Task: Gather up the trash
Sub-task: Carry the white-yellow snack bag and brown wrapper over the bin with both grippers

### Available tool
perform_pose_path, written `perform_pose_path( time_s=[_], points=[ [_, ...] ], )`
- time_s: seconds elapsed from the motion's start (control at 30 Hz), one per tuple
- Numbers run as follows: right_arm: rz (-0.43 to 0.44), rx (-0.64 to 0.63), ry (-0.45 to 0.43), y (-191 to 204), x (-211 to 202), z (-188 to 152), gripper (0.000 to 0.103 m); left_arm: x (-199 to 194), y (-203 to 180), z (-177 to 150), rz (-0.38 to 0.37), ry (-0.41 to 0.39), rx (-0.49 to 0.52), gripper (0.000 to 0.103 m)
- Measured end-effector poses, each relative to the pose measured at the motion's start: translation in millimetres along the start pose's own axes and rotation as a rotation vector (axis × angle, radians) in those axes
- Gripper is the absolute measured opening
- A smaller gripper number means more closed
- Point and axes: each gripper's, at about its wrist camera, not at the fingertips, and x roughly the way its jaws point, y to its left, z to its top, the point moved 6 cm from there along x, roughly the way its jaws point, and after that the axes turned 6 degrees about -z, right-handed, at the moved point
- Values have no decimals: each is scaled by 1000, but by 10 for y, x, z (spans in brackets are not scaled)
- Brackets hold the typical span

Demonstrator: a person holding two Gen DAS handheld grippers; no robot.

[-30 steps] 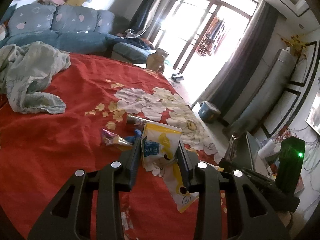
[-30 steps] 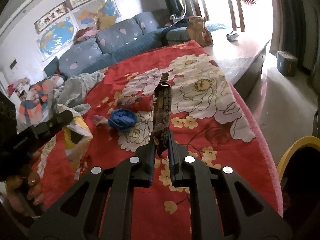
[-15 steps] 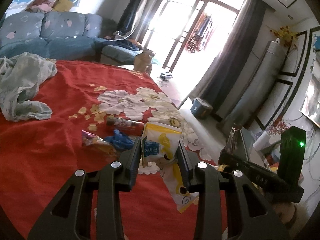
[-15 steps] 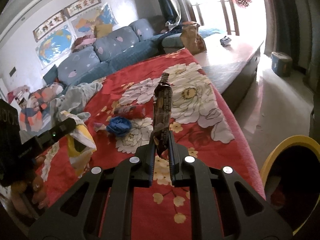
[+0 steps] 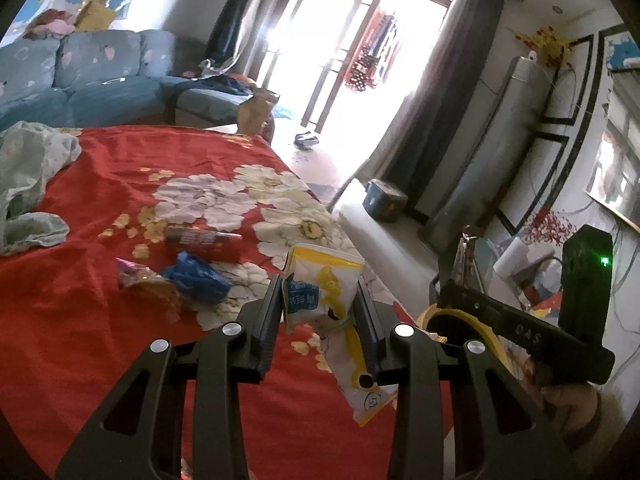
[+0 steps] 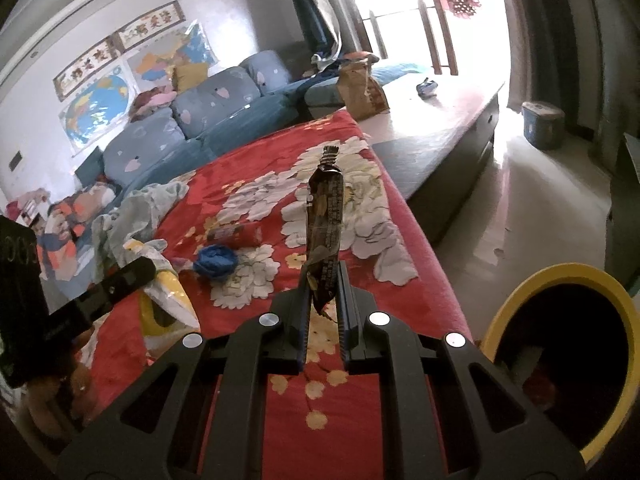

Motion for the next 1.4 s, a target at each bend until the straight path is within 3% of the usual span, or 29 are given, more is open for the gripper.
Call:
perform_pose_path(
  time_s=[1.4],
  points=[
    [-167, 236, -78, -1193, -491, -149, 8, 573, -1233, -252, -136, 112, 228, 33]
  ],
)
